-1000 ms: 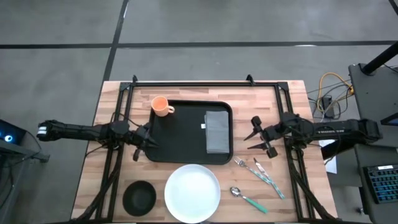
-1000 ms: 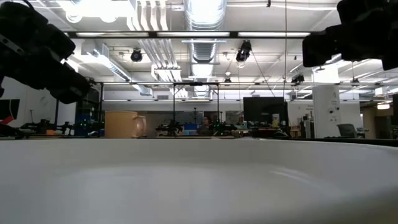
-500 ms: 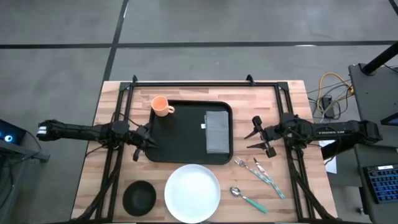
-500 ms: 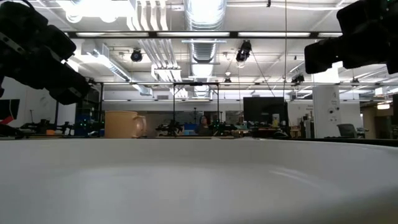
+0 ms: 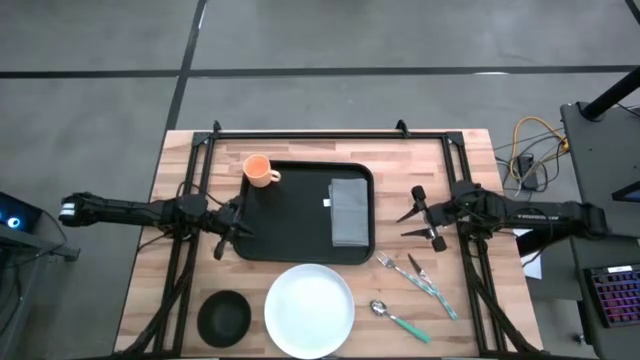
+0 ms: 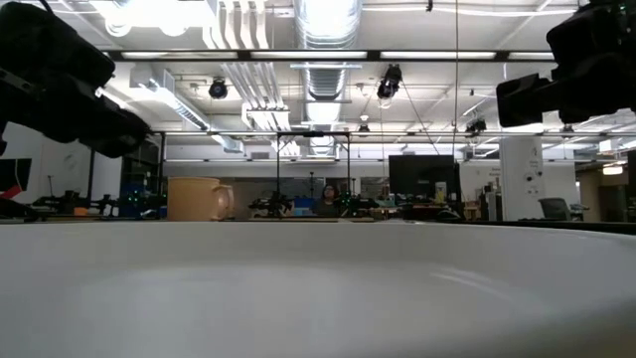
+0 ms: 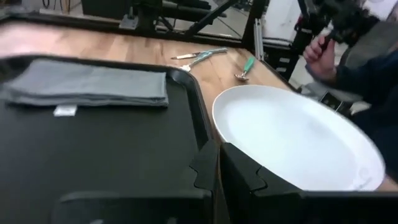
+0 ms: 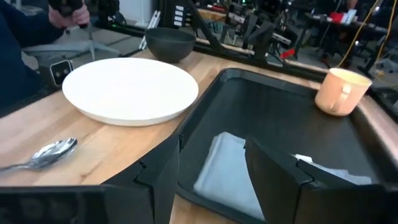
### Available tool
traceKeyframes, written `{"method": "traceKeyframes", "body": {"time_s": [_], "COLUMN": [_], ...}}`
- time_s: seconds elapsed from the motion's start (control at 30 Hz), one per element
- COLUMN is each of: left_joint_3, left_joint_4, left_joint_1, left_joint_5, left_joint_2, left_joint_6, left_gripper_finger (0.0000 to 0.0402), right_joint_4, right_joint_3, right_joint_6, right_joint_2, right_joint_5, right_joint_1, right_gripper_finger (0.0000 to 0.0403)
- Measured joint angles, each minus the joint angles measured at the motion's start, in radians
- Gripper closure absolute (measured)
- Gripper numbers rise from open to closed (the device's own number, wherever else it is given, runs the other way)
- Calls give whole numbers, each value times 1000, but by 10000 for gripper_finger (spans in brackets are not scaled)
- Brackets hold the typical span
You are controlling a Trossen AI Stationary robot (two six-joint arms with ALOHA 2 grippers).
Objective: Set up tray
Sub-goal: Put the white plate on the black tray below the yellow mug
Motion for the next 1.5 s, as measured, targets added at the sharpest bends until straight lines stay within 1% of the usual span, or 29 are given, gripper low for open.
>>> {"method": "traceKeyframes", "body": {"time_s": [0.2,0.33,0.47,0.53,0.6,0.67,0.7,0.8,1.0,1.2,1.5], "left_joint_3": [0,-1,-1,-1,-1,-1,-1,-1,-1,-1,-1], "left_joint_4": [15,63,89,100,107,120,130,146,174,173,173], "left_joint_1": [0,0,0,0,0,0,0,0,0,0,0], "left_joint_5": [0,0,0,0,0,0,1,1,1,1,1], "left_joint_2": [0,0,0,0,0,0,0,0,0,1,7], "left_joint_6": [22,23,24,24,24,23,23,23,19,-10,-11], "left_gripper_finger": [401,401,401,401,401,401,401,401,401,401,401], "right_joint_4": [-64,-49,-48,-49,-44,-47,-48,-49,-49,-57,-61], "right_joint_3": [-11,-36,-62,-74,-85,-87,-87,-87,-88,-88,-88], "right_joint_6": [-34,27,79,121,182,219,223,204,173,181,184], "right_joint_2": [-77,-147,-249,-302,-349,-374,-380,-373,-307,-303,-303], "right_joint_5": [-2,-3,0,48,151,225,242,249,259,330,334], "right_joint_1": [0,0,0,0,0,-1,-1,0,0,0,0], "right_gripper_finger": [230,234,236,236,234,234,234,237,241,239,242]}}
